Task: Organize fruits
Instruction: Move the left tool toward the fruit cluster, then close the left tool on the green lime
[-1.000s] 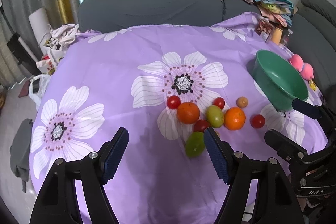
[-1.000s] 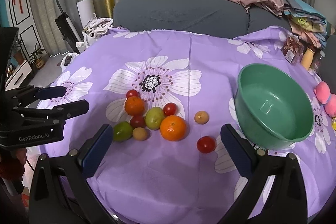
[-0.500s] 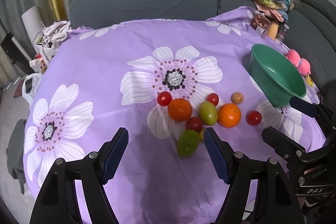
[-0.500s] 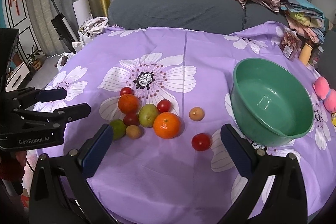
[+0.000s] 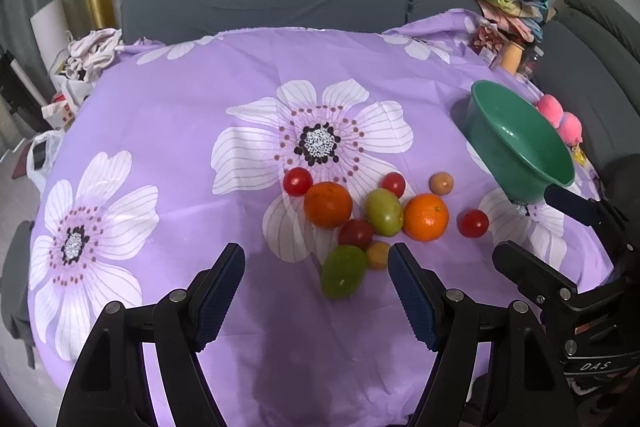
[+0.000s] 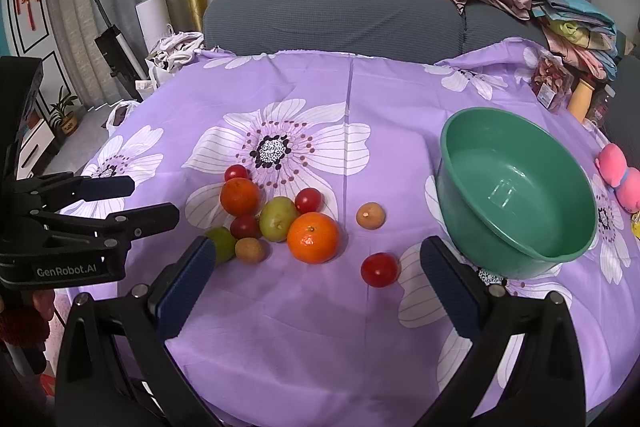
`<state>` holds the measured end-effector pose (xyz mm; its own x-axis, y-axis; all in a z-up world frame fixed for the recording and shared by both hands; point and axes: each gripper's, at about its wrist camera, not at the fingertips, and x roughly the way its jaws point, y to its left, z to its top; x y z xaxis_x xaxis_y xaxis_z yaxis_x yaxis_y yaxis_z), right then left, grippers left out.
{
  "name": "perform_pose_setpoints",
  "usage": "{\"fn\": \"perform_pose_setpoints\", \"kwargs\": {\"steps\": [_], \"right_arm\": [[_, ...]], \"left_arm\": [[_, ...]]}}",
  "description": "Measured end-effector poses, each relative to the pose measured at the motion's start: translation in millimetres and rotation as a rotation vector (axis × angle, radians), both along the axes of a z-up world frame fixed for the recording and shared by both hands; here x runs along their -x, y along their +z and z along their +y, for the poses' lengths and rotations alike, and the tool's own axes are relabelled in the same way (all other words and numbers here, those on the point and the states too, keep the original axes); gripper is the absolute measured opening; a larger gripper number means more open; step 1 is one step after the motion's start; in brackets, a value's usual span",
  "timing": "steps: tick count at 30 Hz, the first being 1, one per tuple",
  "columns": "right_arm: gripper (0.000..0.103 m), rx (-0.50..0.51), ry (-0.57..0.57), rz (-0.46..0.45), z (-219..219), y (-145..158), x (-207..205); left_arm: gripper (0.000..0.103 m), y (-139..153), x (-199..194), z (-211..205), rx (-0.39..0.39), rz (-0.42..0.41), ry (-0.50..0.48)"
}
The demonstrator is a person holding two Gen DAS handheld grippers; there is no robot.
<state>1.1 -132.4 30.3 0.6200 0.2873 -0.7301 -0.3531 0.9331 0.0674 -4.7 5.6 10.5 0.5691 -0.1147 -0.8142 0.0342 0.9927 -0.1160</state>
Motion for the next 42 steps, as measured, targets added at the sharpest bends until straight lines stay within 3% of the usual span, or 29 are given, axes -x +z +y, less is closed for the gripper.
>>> {"fn": "perform_pose_setpoints", "kwargs": {"steps": [33, 42], "right_arm": [[0.101, 0.010, 0.039, 0.048, 11, -14, -4], [0.088, -0.151, 0.104, 0.182, 6, -39, -9]], "left_arm": [[0.074, -17, -7, 11, 0.190, 0.051, -0.056], [0.074, -29, -8, 13, 0.257, 0.086, -0.103]]}}
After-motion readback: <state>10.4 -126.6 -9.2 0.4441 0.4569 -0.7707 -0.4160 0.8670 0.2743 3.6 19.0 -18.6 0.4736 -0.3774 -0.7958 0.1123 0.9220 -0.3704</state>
